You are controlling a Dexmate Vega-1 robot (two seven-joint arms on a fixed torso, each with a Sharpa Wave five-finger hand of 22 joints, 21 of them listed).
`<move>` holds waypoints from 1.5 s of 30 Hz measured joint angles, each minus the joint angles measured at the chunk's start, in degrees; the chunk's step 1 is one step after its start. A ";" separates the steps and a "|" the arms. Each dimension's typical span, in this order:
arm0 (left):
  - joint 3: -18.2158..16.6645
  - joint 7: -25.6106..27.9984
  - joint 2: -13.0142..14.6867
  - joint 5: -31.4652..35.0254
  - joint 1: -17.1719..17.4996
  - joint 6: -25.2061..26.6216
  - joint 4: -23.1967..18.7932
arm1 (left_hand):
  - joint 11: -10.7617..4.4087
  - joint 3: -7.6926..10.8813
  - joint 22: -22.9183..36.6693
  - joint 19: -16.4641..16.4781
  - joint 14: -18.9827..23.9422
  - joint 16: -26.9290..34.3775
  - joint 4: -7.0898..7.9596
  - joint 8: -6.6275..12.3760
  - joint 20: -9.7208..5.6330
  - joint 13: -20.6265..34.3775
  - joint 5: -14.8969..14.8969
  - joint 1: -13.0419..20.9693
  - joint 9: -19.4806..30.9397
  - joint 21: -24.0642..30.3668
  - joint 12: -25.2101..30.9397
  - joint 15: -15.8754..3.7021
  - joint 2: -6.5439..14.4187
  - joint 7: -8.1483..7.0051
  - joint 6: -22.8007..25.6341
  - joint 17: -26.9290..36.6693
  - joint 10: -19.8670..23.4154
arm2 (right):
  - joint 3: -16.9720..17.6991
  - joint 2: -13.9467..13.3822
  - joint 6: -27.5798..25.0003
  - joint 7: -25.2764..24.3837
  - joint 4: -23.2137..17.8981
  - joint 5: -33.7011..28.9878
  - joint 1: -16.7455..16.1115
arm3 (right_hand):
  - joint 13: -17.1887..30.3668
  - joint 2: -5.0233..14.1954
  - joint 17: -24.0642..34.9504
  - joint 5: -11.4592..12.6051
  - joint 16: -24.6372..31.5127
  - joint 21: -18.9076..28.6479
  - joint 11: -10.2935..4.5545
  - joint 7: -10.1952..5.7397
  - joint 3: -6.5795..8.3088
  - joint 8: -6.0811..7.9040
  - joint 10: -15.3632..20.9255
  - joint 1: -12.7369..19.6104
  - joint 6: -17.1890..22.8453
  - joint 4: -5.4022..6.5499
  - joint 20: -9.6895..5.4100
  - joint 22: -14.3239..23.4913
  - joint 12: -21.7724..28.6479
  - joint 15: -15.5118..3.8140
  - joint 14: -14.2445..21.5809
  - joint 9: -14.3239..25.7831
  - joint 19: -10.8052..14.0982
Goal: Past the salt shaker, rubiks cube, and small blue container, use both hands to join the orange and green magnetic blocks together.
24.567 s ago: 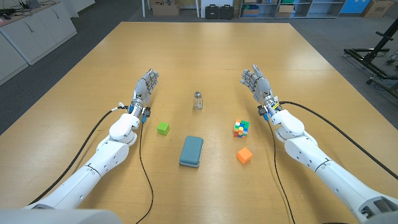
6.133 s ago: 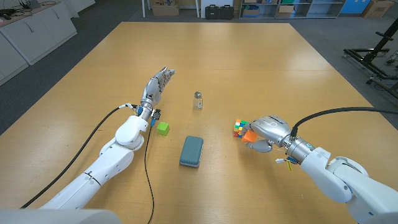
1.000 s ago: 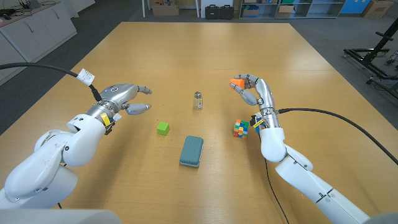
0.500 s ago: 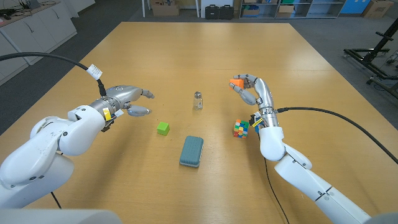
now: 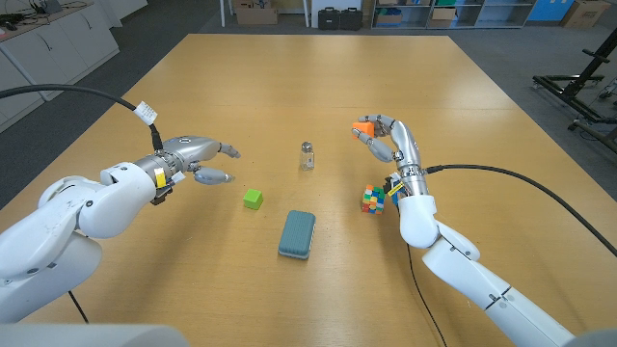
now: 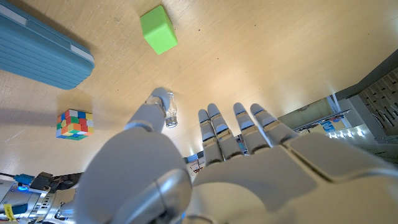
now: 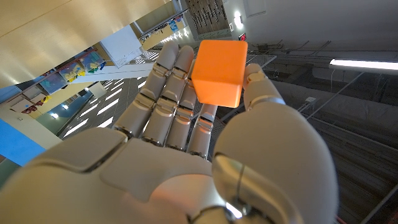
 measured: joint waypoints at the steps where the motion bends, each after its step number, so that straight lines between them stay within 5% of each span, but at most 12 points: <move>1: -0.07 -0.16 -0.09 0.07 0.06 -0.33 0.04 | -0.09 -0.24 0.00 0.00 0.00 0.00 -0.07 0.00 0.00 0.00 0.00 0.03 0.00 0.00 0.00 0.00 -0.03 -0.12 -0.12 0.00 -0.09 | -0.07 -0.01 -0.09 0.05 -0.04 -0.04 0.07 | 0.00 0.00 0.00 0.00 0.00 0.00 0.00 0.00 0.00 0.00 0.00 0.00 0.00 0.00 0.00 0.00 0.00 0.00 0.00 0.00 0.00; 45: 1.53 -4.39 -0.89 2.56 -2.34 -8.80 4.24 | 1.02 -3.17 0.01 -1.78 -3.18 0.00 -0.15 -0.93 0.55 -0.14 0.25 1.00 -0.13 0.00 -0.77 0.10 -0.50 0.43 -4.89 -0.02 -4.91 | -1.40 -0.11 -2.34 -0.06 -1.32 -0.28 0.57 | -0.07 0.00 0.26 -0.10 -0.47 0.85 -0.02 0.03 -0.01 -0.57 0.00 0.00 0.36 -0.01 0.31 0.02 -0.23 -0.01 0.00 -0.01 -0.31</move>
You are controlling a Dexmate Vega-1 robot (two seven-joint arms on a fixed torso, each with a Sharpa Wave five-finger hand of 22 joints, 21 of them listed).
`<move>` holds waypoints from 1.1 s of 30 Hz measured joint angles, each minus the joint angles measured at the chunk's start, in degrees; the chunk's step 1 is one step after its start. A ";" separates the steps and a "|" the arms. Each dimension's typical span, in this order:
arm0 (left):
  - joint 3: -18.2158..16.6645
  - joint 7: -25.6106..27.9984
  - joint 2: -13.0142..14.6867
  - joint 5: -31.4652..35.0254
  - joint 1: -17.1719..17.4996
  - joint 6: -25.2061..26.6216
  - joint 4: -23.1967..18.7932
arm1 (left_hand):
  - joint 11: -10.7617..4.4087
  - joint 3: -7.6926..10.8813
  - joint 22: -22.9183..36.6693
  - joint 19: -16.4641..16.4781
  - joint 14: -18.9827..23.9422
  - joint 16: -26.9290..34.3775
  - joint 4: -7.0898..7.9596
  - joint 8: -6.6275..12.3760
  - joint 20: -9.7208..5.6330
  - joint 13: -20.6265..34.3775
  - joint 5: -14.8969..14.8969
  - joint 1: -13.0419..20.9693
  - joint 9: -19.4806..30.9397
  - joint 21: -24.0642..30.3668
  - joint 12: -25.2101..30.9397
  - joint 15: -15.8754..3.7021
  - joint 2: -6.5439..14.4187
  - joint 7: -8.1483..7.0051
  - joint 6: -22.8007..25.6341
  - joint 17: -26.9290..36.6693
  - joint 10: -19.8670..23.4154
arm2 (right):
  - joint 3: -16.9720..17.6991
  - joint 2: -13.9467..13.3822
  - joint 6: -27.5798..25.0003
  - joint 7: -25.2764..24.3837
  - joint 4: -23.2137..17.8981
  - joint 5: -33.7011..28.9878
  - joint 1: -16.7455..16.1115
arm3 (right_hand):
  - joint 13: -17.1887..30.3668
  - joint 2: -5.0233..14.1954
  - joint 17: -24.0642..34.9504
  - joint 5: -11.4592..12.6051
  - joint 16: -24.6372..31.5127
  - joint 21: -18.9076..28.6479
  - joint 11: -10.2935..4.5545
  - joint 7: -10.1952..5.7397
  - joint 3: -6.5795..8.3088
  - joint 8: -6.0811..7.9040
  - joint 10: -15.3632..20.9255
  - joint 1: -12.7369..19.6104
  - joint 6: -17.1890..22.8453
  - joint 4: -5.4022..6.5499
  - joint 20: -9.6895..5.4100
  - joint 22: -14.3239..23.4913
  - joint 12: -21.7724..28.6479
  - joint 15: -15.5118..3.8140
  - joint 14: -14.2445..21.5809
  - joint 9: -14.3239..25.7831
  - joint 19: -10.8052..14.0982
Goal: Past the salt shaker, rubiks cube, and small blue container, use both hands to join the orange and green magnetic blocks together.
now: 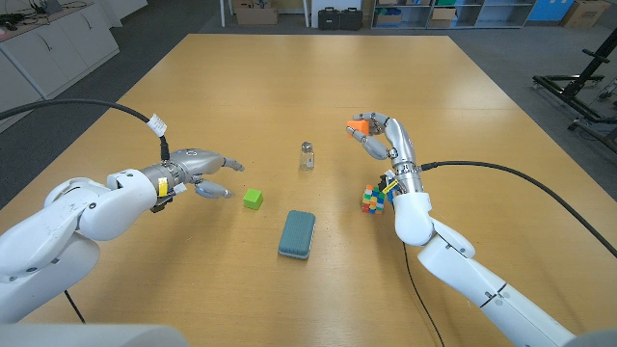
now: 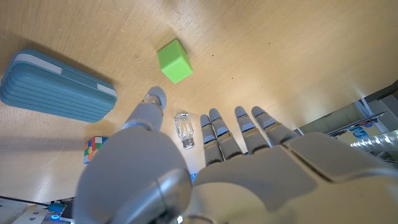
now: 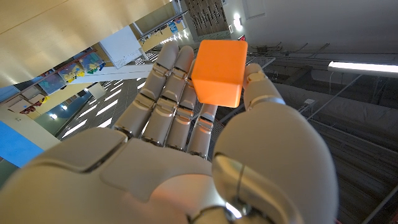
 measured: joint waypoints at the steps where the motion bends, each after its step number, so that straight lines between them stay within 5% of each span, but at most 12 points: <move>1: 0.18 0.00 0.06 0.34 -0.05 -0.06 0.03 | 0.00 -0.13 0.00 0.00 0.00 0.00 0.13 0.00 0.00 0.00 0.00 0.00 0.00 0.00 0.00 0.00 0.00 0.00 0.00 0.00 0.00 | 0.00 -0.04 -0.05 -0.02 -0.05 0.00 -0.07 | 0.02 0.00 0.00 0.00 0.00 0.00 0.00 0.00 0.00 0.00 0.00 0.00 0.00 0.00 0.00 0.00 0.00 0.00 0.00 0.00 0.00; 33: 7.66 1.13 4.00 3.55 -5.34 0.12 4.30 | 0.85 -1.43 0.01 -0.47 -0.92 0.00 0.15 -0.21 -0.14 -0.27 0.24 0.45 0.00 0.00 0.05 -0.10 0.00 0.42 -1.63 0.00 -1.82 | 0.32 -0.66 -1.34 -0.25 -2.15 -0.43 -1.56 | 0.35 0.00 -0.01 -0.45 -0.36 0.44 -0.41 0.08 -0.16 -0.28 0.42 0.00 0.16 -0.15 -0.11 -0.28 -0.66 -0.08 0.12 -0.01 -0.11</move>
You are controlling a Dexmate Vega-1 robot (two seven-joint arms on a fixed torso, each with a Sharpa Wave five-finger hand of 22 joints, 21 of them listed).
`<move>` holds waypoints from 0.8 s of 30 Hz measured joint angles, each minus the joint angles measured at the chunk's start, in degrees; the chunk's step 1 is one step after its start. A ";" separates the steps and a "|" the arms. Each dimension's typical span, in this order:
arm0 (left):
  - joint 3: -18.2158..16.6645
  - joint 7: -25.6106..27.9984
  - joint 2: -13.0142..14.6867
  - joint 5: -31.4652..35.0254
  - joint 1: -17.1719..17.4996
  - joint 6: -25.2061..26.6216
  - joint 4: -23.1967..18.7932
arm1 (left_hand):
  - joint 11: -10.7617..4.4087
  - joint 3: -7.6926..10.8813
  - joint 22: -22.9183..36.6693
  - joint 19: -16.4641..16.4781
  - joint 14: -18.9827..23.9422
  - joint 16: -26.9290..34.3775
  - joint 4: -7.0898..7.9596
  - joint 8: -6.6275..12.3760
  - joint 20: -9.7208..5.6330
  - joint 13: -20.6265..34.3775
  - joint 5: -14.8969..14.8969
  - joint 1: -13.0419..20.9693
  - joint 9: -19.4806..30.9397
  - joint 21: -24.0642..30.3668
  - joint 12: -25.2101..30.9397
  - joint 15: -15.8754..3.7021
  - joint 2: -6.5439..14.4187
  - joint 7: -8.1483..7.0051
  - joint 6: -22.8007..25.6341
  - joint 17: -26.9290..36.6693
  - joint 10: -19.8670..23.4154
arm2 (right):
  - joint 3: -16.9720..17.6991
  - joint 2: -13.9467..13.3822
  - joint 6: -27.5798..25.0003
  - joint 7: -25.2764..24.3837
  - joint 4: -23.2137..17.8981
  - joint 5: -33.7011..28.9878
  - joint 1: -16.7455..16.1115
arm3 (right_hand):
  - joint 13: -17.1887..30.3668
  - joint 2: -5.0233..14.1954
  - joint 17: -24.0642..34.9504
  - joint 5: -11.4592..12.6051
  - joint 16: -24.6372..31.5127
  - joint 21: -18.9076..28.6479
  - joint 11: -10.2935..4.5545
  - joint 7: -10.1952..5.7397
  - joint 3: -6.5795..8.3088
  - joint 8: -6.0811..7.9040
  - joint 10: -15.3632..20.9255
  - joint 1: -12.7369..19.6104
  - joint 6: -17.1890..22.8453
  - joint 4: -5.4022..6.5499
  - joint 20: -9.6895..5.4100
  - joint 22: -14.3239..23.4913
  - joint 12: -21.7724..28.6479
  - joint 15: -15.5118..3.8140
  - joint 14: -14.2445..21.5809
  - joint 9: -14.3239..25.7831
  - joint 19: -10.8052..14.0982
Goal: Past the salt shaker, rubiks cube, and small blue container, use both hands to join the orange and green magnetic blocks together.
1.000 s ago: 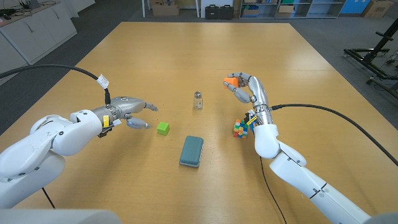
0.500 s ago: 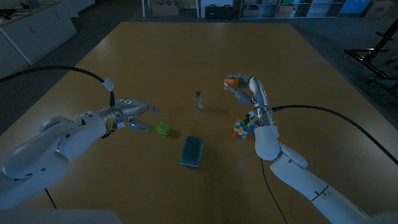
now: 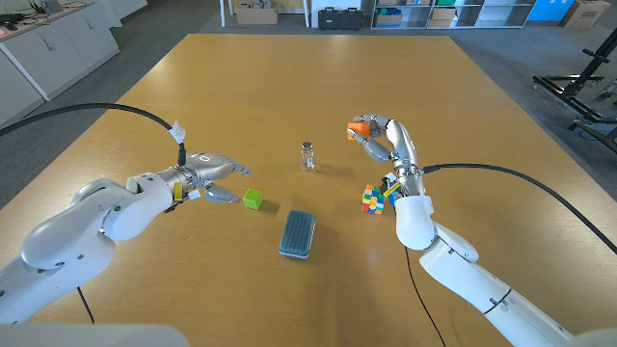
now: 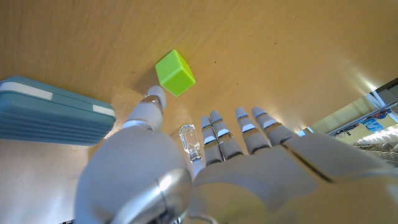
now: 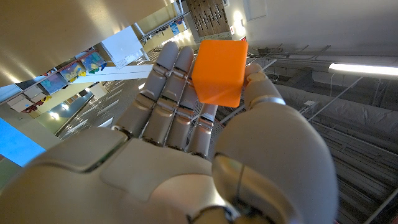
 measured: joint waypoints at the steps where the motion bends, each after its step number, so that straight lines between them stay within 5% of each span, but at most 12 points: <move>1: 0.09 0.00 0.06 -0.26 -0.07 0.32 0.06 | 0.05 -0.09 0.00 0.00 0.00 0.00 -0.09 0.00 0.00 0.00 0.00 0.00 0.00 0.00 0.00 0.00 0.00 0.27 0.03 0.00 0.05 | 0.00 0.00 0.00 0.00 -0.01 0.00 0.00 | 0.00 0.00 0.00 0.00 0.00 0.00 0.00 0.00 0.00 0.00 0.00 0.00 0.00 0.00 0.00 0.00 0.00 -0.01 0.00 0.00 0.00; 13: 2.63 1.00 2.17 -1.47 -1.88 1.72 1.49 | 2.66 -0.71 0.00 0.00 1.06 0.45 0.08 0.47 0.00 -0.28 0.00 0.83 0.00 0.25 0.89 0.01 0.23 2.26 0.20 0.00 2.25 | -0.19 0.10 -0.10 0.00 -0.14 -0.23 0.23 | -0.01 0.00 0.28 -0.11 0.00 0.44 -0.20 0.08 -0.08 -0.22 0.20 0.00 0.10 -0.08 0.00 0.01 -0.18 -0.10 0.07 -0.02 0.01; 24: 5.17 2.30 4.39 -3.50 -3.55 2.89 2.81 | 1.92 -0.70 0.00 0.21 1.50 0.67 0.08 0.47 0.20 -0.27 0.00 1.18 0.00 0.25 0.89 0.19 0.58 2.46 0.41 0.00 2.17 | -0.54 0.29 -0.13 0.00 -0.21 -0.35 0.35 | -0.08 0.00 0.28 -0.12 0.00 0.53 -0.22 -0.21 -0.06 -0.42 0.22 0.00 0.40 -0.05 0.01 0.01 -0.23 -0.10 0.06 0.01 0.01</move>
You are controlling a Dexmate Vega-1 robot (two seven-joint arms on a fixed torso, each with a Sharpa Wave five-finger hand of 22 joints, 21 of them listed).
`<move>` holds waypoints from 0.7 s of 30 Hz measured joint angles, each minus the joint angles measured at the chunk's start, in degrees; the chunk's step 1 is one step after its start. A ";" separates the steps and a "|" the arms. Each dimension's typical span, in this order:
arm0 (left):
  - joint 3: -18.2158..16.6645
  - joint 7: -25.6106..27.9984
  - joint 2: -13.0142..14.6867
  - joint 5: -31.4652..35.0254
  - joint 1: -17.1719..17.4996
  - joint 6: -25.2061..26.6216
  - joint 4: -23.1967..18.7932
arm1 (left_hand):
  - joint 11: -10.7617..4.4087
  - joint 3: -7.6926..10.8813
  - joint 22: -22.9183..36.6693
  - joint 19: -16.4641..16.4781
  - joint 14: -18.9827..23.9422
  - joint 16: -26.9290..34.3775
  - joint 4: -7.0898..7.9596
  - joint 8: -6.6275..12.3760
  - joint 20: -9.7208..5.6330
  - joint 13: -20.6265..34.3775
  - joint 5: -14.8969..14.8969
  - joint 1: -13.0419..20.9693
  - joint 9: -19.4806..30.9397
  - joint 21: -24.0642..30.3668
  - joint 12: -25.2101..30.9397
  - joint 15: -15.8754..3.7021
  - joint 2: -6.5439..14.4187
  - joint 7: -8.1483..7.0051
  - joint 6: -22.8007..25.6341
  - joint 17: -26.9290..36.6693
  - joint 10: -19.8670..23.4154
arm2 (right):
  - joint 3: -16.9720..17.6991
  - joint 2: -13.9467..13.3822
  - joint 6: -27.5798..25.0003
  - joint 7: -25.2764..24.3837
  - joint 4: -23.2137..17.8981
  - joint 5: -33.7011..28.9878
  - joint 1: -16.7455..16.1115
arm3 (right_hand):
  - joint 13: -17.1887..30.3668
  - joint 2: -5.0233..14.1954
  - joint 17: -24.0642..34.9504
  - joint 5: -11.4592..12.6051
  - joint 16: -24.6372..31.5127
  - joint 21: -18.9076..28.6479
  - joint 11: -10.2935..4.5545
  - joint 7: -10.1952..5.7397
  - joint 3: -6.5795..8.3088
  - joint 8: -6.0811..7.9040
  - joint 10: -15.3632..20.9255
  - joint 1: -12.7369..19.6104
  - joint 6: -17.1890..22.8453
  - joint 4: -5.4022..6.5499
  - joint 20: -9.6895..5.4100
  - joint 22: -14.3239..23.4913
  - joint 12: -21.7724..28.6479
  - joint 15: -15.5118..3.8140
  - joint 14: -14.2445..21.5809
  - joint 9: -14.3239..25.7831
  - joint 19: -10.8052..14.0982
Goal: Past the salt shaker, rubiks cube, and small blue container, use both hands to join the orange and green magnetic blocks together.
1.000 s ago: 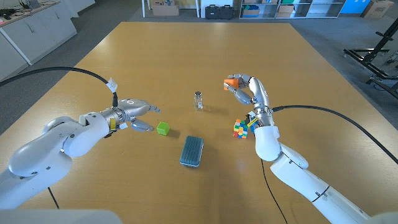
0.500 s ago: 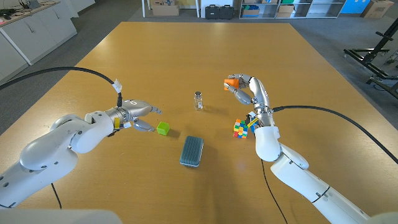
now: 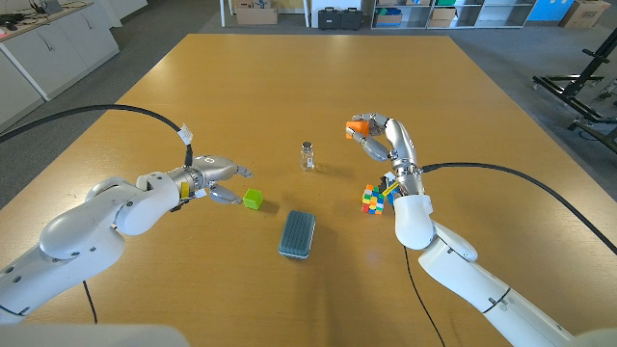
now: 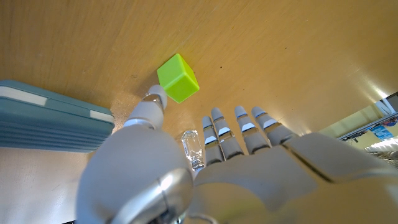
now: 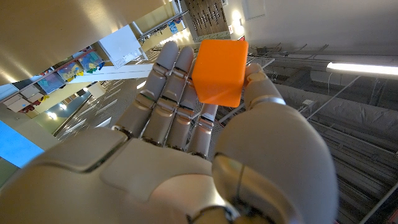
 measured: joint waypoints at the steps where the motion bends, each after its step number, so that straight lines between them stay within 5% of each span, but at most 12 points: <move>1: 0.19 0.03 0.16 -0.21 -0.13 0.14 0.09 | 0.00 -0.02 0.00 0.00 0.09 0.00 -0.01 0.00 0.00 0.00 0.00 0.10 0.00 0.00 0.00 -0.09 0.10 0.00 0.00 0.00 0.00 | -0.05 0.03 0.00 0.00 0.00 0.00 0.02 | 0.00 0.00 0.00 0.00 0.00 0.25 0.00 0.00 0.00 0.05 0.00 0.00 0.00 0.00 0.00 0.00 0.00 0.00 0.00 0.00 0.00; 21: 6.57 2.98 4.63 -3.68 -4.51 1.91 2.70 | 0.12 -0.57 0.00 0.31 0.79 0.00 0.10 0.66 -0.31 -0.26 0.00 0.56 0.00 0.00 0.45 -0.19 0.11 -0.04 0.86 0.00 1.17 | -0.34 0.27 -0.03 -0.54 0.13 -0.21 -0.41 | 0.32 0.00 0.20 -0.10 -0.36 0.36 -0.07 0.00 -0.01 0.06 0.07 0.00 0.00 -0.01 0.00 0.01 -0.11 0.00 0.00 0.01 0.00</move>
